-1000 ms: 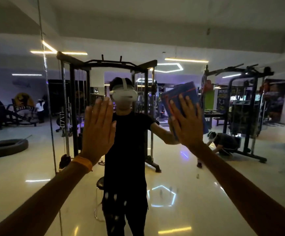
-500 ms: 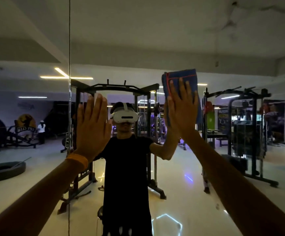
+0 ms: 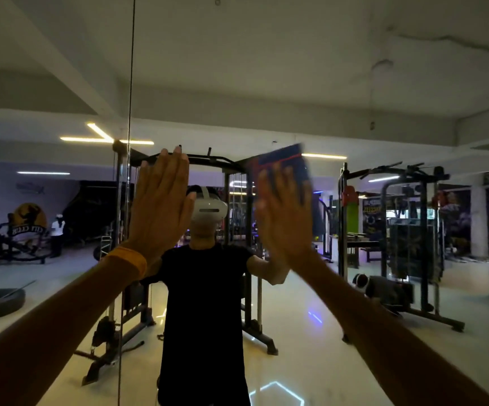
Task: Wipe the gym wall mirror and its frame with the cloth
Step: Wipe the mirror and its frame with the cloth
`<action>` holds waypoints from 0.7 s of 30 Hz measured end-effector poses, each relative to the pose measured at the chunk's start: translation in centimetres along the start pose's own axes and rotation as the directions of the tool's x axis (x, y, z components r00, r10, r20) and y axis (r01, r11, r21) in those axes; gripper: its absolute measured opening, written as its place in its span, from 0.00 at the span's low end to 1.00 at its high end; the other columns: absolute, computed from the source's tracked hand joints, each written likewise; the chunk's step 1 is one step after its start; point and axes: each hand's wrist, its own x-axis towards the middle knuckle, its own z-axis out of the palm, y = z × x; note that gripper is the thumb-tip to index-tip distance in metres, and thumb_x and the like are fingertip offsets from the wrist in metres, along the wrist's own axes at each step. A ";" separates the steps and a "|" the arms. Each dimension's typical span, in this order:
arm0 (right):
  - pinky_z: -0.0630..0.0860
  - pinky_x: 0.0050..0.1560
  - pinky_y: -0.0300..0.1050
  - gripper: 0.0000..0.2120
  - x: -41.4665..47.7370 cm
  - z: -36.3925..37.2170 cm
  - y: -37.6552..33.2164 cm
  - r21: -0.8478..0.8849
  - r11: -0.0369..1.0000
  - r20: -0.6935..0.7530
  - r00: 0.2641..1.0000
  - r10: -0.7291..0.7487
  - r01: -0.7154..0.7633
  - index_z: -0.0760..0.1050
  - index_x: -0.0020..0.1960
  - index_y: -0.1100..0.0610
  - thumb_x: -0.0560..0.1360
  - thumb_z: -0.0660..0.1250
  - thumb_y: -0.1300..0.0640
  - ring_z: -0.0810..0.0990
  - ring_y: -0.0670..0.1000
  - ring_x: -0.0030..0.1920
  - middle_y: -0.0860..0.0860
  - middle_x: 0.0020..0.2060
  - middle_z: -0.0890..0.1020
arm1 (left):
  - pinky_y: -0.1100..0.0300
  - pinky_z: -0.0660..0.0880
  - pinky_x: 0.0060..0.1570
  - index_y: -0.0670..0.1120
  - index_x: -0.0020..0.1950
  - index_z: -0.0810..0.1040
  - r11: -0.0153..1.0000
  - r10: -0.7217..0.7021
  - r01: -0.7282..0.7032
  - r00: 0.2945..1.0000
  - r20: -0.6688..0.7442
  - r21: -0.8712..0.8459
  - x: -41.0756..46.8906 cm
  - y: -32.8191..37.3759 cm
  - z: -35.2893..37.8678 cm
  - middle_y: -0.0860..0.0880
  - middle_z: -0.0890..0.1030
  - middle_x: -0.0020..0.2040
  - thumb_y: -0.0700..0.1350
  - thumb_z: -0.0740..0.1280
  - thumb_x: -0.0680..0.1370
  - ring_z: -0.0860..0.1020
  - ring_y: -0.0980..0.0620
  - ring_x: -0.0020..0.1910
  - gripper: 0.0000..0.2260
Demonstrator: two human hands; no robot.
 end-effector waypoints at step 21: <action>0.55 0.78 0.68 0.29 3.9 -1.9 13.0 -0.054 0.994 0.085 0.992 -0.094 0.099 0.54 0.83 0.49 0.86 0.39 0.40 0.54 0.58 0.83 0.55 0.82 0.58 | 0.38 0.46 0.81 0.41 0.84 0.51 0.995 0.017 -0.014 0.999 0.033 -0.101 4.0 6.5 2.6 0.41 0.51 0.85 0.57 0.47 0.84 0.47 0.41 0.84 0.32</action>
